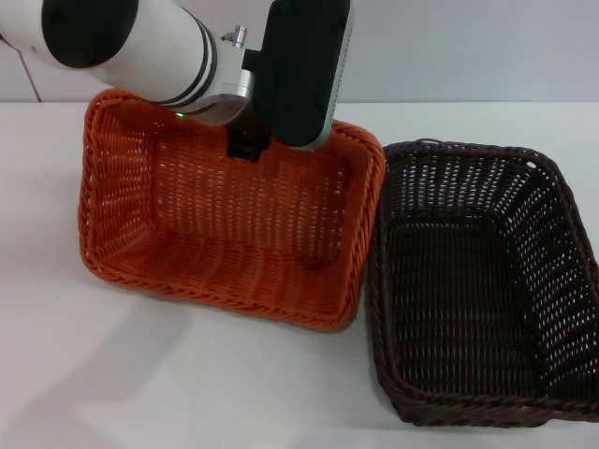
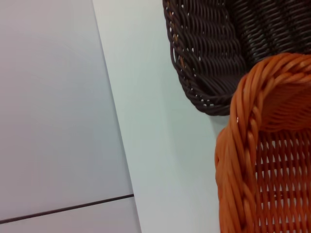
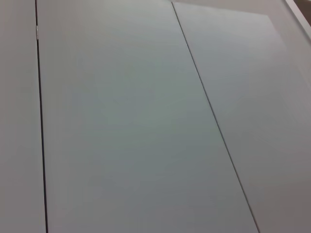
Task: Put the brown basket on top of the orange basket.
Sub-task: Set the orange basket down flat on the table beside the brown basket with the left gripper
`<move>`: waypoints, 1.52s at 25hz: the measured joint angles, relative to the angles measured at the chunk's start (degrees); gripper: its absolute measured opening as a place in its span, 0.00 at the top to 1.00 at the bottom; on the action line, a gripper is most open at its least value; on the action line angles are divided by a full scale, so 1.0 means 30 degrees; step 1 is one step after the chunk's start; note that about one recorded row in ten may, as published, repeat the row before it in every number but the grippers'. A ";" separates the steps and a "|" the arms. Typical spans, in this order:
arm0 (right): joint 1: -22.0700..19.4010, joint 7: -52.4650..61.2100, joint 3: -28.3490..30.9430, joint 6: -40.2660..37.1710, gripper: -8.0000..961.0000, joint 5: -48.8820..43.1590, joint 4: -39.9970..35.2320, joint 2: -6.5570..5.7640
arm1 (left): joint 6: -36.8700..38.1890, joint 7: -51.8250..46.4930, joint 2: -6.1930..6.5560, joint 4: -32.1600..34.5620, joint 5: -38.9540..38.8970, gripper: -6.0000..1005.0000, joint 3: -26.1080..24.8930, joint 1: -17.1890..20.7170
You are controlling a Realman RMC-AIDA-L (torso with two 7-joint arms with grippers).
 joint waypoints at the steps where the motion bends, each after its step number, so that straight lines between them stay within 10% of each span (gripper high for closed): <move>1: 0.0000 0.0004 -0.0001 -0.0017 0.15 0.0000 0.0000 0.0006 | 0.0195 0.0029 0.0002 0.0179 0.0015 0.81 0.0014 -0.0016; 23: 0.0062 0.0018 0.0000 0.0010 0.15 0.0000 -0.0040 -0.0002 | 0.2715 -0.1078 -0.0016 0.2792 -0.0253 0.79 -0.0009 -0.0889; 27: 0.0152 0.0016 -0.0022 0.0025 0.15 -0.0001 -0.0058 -0.0004 | 0.3293 -0.1472 -0.0001 0.3676 -0.0088 0.59 0.0040 -0.1540; 38: 0.0047 -0.0076 -0.0059 0.0053 0.15 0.0000 -0.0006 -0.0003 | 0.4836 -0.1533 0.0010 0.5661 -0.0069 0.54 -0.0134 -0.2951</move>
